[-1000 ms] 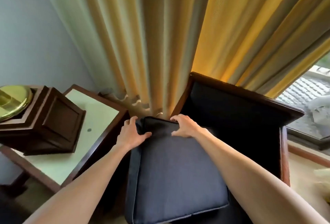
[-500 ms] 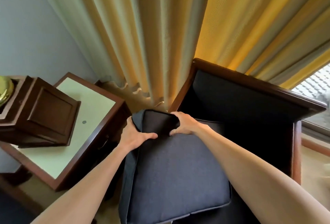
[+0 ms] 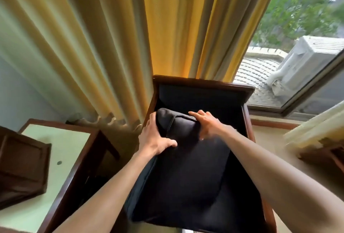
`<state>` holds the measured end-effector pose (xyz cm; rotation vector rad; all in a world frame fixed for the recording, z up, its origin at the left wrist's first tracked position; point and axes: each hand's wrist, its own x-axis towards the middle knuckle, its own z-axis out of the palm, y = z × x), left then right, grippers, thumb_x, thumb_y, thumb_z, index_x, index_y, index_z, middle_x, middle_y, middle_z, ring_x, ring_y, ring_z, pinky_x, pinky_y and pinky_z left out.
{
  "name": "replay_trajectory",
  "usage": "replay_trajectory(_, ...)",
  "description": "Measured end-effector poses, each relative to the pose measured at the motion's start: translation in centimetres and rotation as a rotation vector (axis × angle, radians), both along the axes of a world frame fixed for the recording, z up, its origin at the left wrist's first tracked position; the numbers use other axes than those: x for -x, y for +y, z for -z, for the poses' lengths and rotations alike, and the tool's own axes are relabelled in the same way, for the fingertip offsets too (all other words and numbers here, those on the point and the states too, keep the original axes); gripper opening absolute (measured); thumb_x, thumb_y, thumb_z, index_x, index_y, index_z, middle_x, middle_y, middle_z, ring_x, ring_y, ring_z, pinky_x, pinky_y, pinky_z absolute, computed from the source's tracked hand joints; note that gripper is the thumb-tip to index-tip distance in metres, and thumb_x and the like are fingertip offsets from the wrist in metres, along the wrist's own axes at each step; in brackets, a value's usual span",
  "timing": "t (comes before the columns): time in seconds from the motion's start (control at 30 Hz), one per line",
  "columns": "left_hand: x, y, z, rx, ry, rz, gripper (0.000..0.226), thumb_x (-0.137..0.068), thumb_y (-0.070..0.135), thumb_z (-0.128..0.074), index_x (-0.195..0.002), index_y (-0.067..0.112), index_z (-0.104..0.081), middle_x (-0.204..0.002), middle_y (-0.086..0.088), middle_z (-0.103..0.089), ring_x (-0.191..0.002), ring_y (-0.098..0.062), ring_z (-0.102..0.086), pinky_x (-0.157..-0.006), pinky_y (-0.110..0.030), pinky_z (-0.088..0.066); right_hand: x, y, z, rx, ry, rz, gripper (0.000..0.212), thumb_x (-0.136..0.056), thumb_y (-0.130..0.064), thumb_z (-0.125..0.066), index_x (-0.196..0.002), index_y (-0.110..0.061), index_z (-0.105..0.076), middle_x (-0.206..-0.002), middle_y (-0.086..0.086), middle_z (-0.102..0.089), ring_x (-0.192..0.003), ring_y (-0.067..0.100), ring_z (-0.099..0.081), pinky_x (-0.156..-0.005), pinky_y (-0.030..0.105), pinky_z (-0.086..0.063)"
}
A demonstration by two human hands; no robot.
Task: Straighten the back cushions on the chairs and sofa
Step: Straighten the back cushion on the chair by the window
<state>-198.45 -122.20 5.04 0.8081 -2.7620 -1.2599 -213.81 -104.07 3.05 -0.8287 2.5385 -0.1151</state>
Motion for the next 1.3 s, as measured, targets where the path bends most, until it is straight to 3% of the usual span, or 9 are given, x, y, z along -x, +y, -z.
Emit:
replay_trajectory(0.1,0.3,1.6,-1.2,0.031,0.053,0.171,0.122,-0.038,0.043,-0.089,-0.14,0.034,-0.022,-0.141,0.0,-0.049,-0.125,-0.031,-0.051,-0.1,-0.052,-0.046,-0.1,3.6,-1.3,-0.097,-0.039,0.004,0.131,-0.056,-0.036,-0.09,-0.154,-0.043,-0.004,-0.132,-0.002,-0.036,-0.124,0.026,-0.036,-0.095,0.052,-0.046)
replay_trajectory(0.2,0.6,2.3,-2.1,0.043,0.068,0.321,0.121,-0.041,0.04,-0.089,-0.142,0.033,-0.021,-0.142,-0.002,-0.047,-0.126,-0.03,-0.049,-0.102,-0.05,-0.045,-0.4,6.7,-1.7,-0.099,-0.057,0.014,0.129,-0.046,-0.045,-0.091,-0.148,-0.045,-0.012,-0.127,-0.003,-0.031,-0.125,0.024,-0.031,-0.097,0.053,-0.041)
replay_trajectory(0.37,1.4,2.5,-2.7,0.122,0.063,0.414,0.125,-0.04,0.045,-0.093,-0.141,0.017,-0.024,-0.141,-0.008,-0.045,-0.129,-0.028,-0.046,-0.108,-0.043,-0.04,-2.9,9.7,0.4,0.19,-0.124,0.061,0.122,-0.044,-0.041,-0.092,-0.145,-0.031,-0.023,-0.14,-0.003,-0.037,-0.13,0.021,-0.035,-0.109,0.046,-0.034)
replay_trajectory(0.43,1.2,2.3,-3.0,0.136,0.091,0.389,0.119,-0.035,0.051,-0.092,-0.133,0.023,-0.031,-0.13,-0.005,-0.056,-0.119,-0.028,-0.056,-0.101,-0.045,-0.047,-3.2,9.4,0.7,0.244,-0.092,0.087,0.108,-0.044,-0.039,-0.092,-0.135,-0.028,-0.034,-0.119,0.0,-0.05,-0.114,0.022,-0.048,-0.095,0.036,-0.042)
replay_trajectory(0.53,1.2,1.5,-3.5,0.123,0.171,0.368,0.111,-0.031,0.05,-0.092,-0.125,0.028,-0.036,-0.118,0.001,-0.062,-0.108,-0.024,-0.061,-0.092,-0.046,-0.052,-2.7,8.4,-1.3,0.144,-0.037,0.034,0.088,-0.042,-0.044,-0.09,-0.112,-0.025,-0.039,-0.1,0.001,-0.054,-0.096,0.024,-0.053,-0.08,0.04,-0.05)
replay_trajectory(0.7,0.3,-0.7,-4.2,0.135,0.271,0.416,0.111,-0.034,0.048,-0.093,-0.126,0.03,-0.035,-0.117,0.007,-0.059,-0.106,-0.015,-0.059,-0.092,-0.035,-0.049,-3.2,7.1,-4.0,0.096,0.072,-0.047,0.069,-0.044,-0.041,-0.087,-0.093,-0.02,-0.043,-0.086,0.002,-0.056,-0.083,0.029,-0.057,-0.064,0.036,-0.045)
replay_trajectory(1.0,-2.6,-3.6,2.1,0.131,0.05,0.334,0.112,-0.033,0.044,-0.093,-0.127,0.021,-0.036,-0.115,-0.002,-0.059,-0.103,-0.024,-0.062,-0.088,-0.044,-0.053,-5.6,3.6,-0.8,0.03,0.128,-0.091,0.067,-0.046,-0.032,-0.085,-0.1,-0.016,-0.048,-0.086,0.002,-0.059,-0.082,0.029,-0.064,-0.059,0.034,-0.045)
replay_trajectory(1.13,-4.0,-4.1,5.5,0.294,-0.162,0.328,0.102,-0.044,0.041,-0.089,-0.127,0.024,-0.033,-0.124,-0.003,-0.055,-0.101,-0.036,-0.063,-0.08,-0.046,-0.054,-7.8,3.4,4.6,0.098,0.14,-0.064,0.07,-0.055,-0.035,-0.079,-0.115,-0.019,-0.045,-0.107,-0.001,-0.057,-0.101,0.026,-0.054,-0.076,0.037,-0.043)
replay_trajectory(1.3,-4.7,-5.4,8.5,0.399,-0.449,0.254,0.091,-0.061,0.016,-0.081,-0.136,0.009,-0.031,-0.135,-0.011,-0.046,-0.122,-0.032,-0.05,-0.087,-0.042,-0.049,-8.1,6.3,7.6,0.061,0.223,-0.093,0.108,-0.059,-0.062,-0.075,-0.149,-0.028,-0.025,-0.142,0.002,-0.041,-0.132,0.024,-0.038,-0.113,0.054,-0.022)
